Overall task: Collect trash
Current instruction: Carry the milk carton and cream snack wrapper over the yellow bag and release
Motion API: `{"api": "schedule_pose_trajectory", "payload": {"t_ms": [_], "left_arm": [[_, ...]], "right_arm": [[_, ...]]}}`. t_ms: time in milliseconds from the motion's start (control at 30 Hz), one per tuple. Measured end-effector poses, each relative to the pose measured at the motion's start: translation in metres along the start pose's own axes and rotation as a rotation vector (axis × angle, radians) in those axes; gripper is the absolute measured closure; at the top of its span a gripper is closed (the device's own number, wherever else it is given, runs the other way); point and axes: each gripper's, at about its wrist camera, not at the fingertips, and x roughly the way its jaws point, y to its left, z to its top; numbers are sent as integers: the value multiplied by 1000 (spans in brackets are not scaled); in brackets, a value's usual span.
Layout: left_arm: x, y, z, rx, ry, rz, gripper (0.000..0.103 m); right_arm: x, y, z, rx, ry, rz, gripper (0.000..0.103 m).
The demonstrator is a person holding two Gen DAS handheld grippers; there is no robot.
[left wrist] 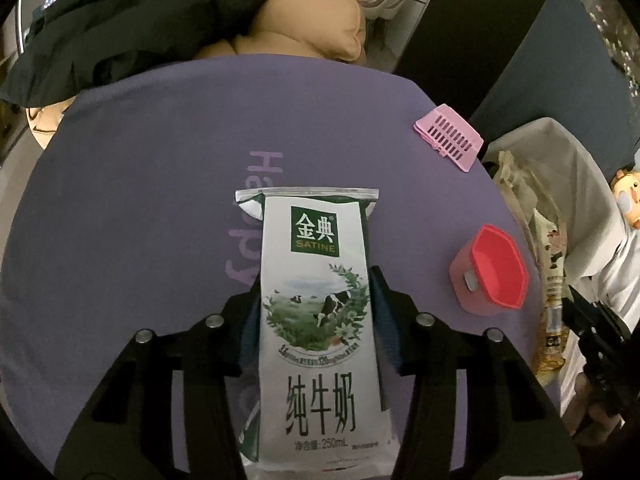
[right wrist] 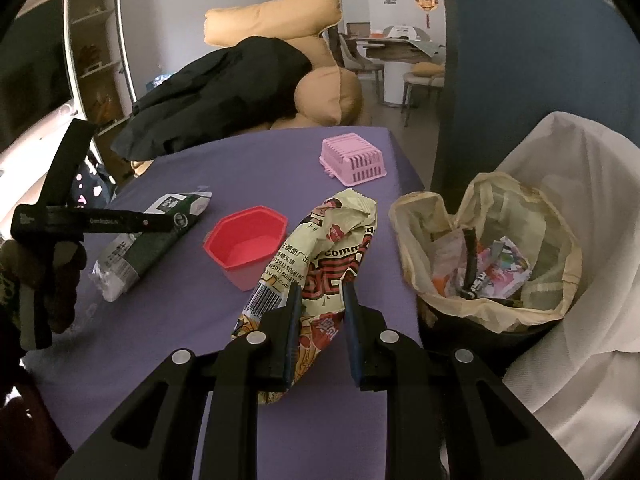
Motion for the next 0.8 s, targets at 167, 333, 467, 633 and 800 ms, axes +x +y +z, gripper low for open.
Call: {"api": "schedule_pose_trajectory", "payload": {"t_ms": [167,333,467,633,800], "left_arm": [[-4,-3,-6,10,3,-22,57],[-14,-4,-8,1,-9,-54,57],[-24,-6,-8,-1,-40,-54,57],[-37,-12,-10,-7,-72,-54,57],[-65,-29,14,6,-166,-45,57]], "right_arm": [[2,5,0,-18,7,4,83],[3,7,-1,-22,9,6,83],[2,10,-2,-28,8,10,83],[-3,8,0,-30,-17,33,83],[-14,-21,27,58,-58,107,83]]}}
